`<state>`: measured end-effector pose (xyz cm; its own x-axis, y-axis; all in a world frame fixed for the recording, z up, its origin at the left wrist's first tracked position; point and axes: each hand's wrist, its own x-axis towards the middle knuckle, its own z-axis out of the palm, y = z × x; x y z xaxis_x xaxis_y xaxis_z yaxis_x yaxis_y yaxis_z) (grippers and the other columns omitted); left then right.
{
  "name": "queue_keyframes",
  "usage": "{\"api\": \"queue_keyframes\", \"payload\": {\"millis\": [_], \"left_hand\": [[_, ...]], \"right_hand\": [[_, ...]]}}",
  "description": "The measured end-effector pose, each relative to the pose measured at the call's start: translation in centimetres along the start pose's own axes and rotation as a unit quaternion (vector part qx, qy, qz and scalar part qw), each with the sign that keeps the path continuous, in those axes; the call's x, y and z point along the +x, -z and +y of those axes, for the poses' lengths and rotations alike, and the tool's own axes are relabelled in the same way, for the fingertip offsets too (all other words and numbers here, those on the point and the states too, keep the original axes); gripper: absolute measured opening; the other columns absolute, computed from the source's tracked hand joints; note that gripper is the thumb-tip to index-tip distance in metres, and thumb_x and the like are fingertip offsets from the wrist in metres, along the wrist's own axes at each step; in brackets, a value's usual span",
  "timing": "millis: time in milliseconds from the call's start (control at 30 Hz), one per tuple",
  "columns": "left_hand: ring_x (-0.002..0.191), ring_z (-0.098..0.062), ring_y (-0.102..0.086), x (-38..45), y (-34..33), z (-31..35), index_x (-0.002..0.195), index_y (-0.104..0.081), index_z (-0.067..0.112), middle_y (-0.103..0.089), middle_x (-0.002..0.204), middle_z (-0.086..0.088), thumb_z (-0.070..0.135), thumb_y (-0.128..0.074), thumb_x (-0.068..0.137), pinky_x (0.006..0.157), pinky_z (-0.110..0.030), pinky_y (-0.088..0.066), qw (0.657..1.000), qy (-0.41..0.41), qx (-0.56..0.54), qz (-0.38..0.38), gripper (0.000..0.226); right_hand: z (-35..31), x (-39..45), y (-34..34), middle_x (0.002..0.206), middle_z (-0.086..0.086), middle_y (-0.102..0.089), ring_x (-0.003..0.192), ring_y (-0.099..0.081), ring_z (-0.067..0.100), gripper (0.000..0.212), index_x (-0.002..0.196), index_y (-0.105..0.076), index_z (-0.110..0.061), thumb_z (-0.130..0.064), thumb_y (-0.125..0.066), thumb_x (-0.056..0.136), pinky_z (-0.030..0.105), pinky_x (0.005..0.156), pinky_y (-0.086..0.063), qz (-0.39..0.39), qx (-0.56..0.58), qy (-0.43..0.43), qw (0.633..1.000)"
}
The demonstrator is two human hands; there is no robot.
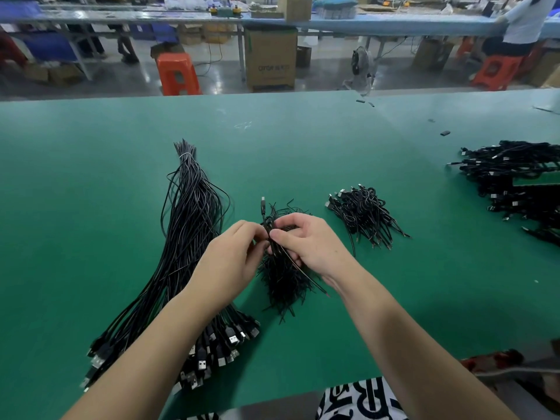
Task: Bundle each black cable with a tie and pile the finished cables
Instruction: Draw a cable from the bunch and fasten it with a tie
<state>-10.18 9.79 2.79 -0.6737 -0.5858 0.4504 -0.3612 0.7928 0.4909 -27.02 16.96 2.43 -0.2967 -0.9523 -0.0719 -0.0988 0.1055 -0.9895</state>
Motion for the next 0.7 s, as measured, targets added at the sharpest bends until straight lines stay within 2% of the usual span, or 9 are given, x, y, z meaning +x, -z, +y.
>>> {"api": "queue_keyframes", "payload": {"millis": [67, 167, 267, 333, 433, 500, 567, 633, 700], "left_hand": [[0.077, -0.006, -0.053, 0.11, 0.1, -0.03, 0.095, -0.065, 0.016, -0.056, 0.084, 0.017, 0.01, -0.067, 0.092, 0.068, -0.01, -0.039, 0.999, 0.026, -0.018, -0.003, 0.007], [0.075, -0.004, -0.056, 0.02, 0.28, -0.03, 0.089, -0.063, 0.023, -0.058, 0.076, 0.016, 0.014, -0.067, 0.091, 0.063, -0.01, -0.04, 0.997, 0.062, -0.041, -0.002, 0.01], [0.055, -0.005, -0.05, 0.14, 0.34, -0.31, 0.081, -0.063, 0.026, -0.059, 0.062, 0.012, 0.017, -0.068, 0.091, 0.053, -0.014, -0.038, 0.981, 0.144, -0.13, -0.001, 0.014], [0.054, -0.008, -0.049, 0.41, 0.47, -0.36, 0.079, -0.065, 0.022, -0.058, 0.058, 0.009, 0.015, -0.069, 0.092, 0.053, -0.023, -0.042, 0.962, 0.191, -0.195, -0.02, 0.015], [0.054, -0.011, -0.053, 0.72, 0.83, -0.19, 0.08, -0.067, 0.016, -0.059, 0.058, 0.007, 0.013, -0.07, 0.092, 0.054, -0.026, -0.043, 0.944, 0.214, -0.249, -0.038, 0.013], [0.054, -0.009, -0.053, 0.76, 0.94, -0.05, 0.079, -0.066, 0.016, -0.06, 0.059, 0.006, 0.014, -0.07, 0.092, 0.054, -0.022, -0.043, 0.942, 0.211, -0.258, -0.047, 0.013], [0.054, -0.009, -0.051, 0.63, 0.89, 0.09, 0.078, -0.063, 0.021, -0.06, 0.061, 0.004, 0.016, -0.069, 0.092, 0.052, -0.021, -0.042, 0.956, 0.191, -0.217, -0.048, 0.016], [0.059, -0.008, -0.053, 0.47, 0.84, 0.23, 0.079, -0.061, 0.025, -0.062, 0.066, 0.006, 0.016, -0.068, 0.091, 0.057, -0.023, -0.044, 0.98, 0.141, -0.135, -0.031, 0.016], [0.068, -0.013, -0.057, 0.24, 0.86, 0.55, 0.084, -0.062, 0.021, -0.062, 0.074, 0.008, 0.012, -0.064, 0.091, 0.065, -0.029, -0.047, 0.998, 0.052, -0.04, -0.008, 0.011]], "right_hand": [[0.06, -0.01, -0.06, 0.066, 0.005, -0.069, 0.05, -0.047, 0.01, 0.011, 0.105, -0.068, -0.024, -0.025, -0.069, 0.095, 0.024, 0.051, -0.044, -0.007, -0.001, 0.006, 1.0], [-0.02, 0.01, 0.04, 0.077, -0.003, -0.07, 0.055, -0.054, 0.008, 0.017, 0.108, -0.072, -0.022, -0.014, -0.057, 0.102, 0.025, 0.054, -0.052, -0.012, 0.021, -0.002, 1.0], [-0.14, -0.25, 0.54, 0.092, 0.002, -0.073, 0.066, -0.062, 0.013, 0.036, 0.12, -0.066, -0.031, -0.003, -0.056, 0.099, 0.029, 0.067, -0.057, -0.057, 0.025, 0.027, 0.998], [-0.26, -0.36, 0.63, 0.1, 0.01, -0.067, 0.071, -0.059, 0.02, 0.05, 0.122, -0.064, -0.034, 0.008, -0.056, 0.095, 0.029, 0.071, -0.058, -0.081, 0.033, 0.052, 0.995], [-0.56, -0.32, 0.22, 0.097, 0.011, -0.066, 0.078, -0.056, 0.02, 0.044, 0.107, -0.072, -0.037, 0.004, -0.068, 0.091, 0.026, 0.075, -0.056, -0.07, -0.005, 0.088, 0.994], [-0.74, -0.23, 0.01, 0.098, 0.006, -0.069, 0.079, -0.062, 0.016, 0.033, 0.093, -0.074, -0.044, -0.011, -0.075, 0.09, 0.028, 0.072, -0.056, -0.019, -0.059, 0.103, 0.993], [-0.66, -0.17, 0.0, 0.087, -0.005, -0.067, 0.067, -0.059, 0.006, 0.026, 0.086, -0.072, -0.045, -0.019, -0.075, 0.091, 0.022, 0.062, -0.051, 0.009, -0.086, 0.099, 0.991], [-0.38, -0.21, -0.08, 0.064, -0.011, -0.058, 0.05, -0.047, 0.001, 0.019, 0.081, -0.073, -0.04, -0.025, -0.072, 0.093, 0.013, 0.053, -0.04, 0.008, -0.093, 0.081, 0.992], [0.08, -0.11, -0.36, 0.057, -0.009, -0.051, 0.049, -0.04, 0.007, 0.012, 0.087, -0.075, -0.032, -0.026, -0.069, 0.095, 0.016, 0.049, -0.035, 0.001, -0.078, 0.049, 0.996]]}}
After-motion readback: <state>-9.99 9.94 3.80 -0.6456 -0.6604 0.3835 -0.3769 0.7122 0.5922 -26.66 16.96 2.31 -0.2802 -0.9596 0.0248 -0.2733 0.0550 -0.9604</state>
